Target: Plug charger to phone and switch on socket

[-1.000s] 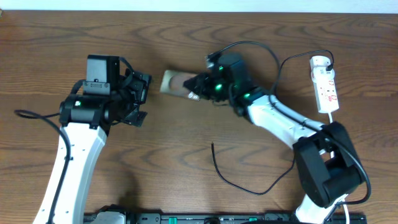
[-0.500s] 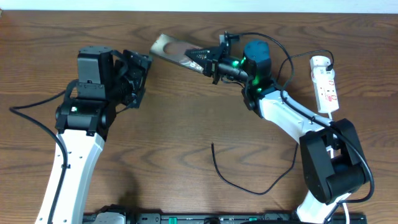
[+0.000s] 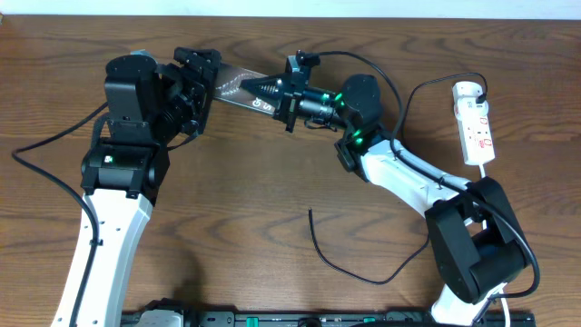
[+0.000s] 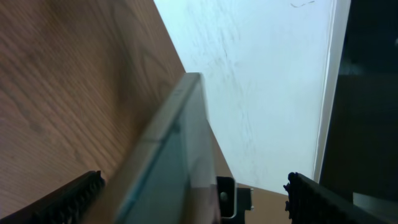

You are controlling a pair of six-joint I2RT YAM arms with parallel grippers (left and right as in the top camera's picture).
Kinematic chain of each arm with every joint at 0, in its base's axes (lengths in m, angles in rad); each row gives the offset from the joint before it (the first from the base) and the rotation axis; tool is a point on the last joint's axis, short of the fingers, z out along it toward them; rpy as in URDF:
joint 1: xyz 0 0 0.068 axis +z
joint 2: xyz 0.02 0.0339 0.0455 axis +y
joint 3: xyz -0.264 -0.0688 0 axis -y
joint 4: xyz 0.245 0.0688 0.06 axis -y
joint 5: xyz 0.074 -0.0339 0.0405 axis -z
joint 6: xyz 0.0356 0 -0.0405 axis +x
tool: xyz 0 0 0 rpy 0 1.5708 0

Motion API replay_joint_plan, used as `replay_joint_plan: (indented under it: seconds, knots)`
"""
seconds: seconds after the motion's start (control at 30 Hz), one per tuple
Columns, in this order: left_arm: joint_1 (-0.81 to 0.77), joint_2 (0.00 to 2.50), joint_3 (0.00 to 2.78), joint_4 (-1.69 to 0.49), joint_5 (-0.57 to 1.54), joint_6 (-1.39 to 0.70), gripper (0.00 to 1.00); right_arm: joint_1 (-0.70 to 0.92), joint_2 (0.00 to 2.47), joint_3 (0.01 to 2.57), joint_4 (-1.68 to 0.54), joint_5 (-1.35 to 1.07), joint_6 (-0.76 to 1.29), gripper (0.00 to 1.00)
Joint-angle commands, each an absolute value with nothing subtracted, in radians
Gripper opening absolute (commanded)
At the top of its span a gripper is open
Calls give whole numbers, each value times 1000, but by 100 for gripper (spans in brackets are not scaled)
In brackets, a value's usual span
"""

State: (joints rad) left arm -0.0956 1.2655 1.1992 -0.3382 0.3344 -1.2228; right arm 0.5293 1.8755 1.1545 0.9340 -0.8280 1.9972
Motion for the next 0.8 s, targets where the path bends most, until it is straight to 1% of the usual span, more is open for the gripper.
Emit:
replay_joint_plan:
  seconds: [0.0, 0.1, 0.13, 0.2, 0.23, 0.33, 0.4, 0.7, 0.73, 0.77]
  knots:
    - [-96, 1262, 1210, -328, 301, -1209, 90, 549, 1869, 1166, 951, -830, 2027, 1]
    - [-95, 1262, 1210, -314, 297, -1176, 88, 559, 1869, 1166, 951, -829, 2031, 1]
    - [-95, 1264, 1210, -308, 297, -1164, 84, 563, 1869, 1166, 951, -827, 2030, 1]
    - [-95, 1267, 1210, -302, 294, -1151, 74, 569, 1869, 1166, 952, -826, 2031, 1]
    - [-95, 1270, 1210, -301, 294, -1151, 66, 572, 1869, 1166, 951, -825, 2031, 1]
    - [-95, 1274, 1210, -300, 294, -1151, 49, 574, 1869, 1166, 952, -826, 2045, 1]
    - [-95, 1275, 1209, -300, 294, -1147, 41, 574, 1869, 1166, 960, -826, 2051, 1]
    - [-95, 1276, 1208, -300, 278, -1137, 23, 585, 1869, 1166, 971, -826, 2051, 1]
    - [-95, 1276, 1208, -298, 275, -1137, 19, 585, 1869, 1166, 978, -827, 2051, 1]
    - [-95, 1276, 1208, -296, 275, -1137, 12, 587, 1869, 1166, 977, -830, 2051, 1]
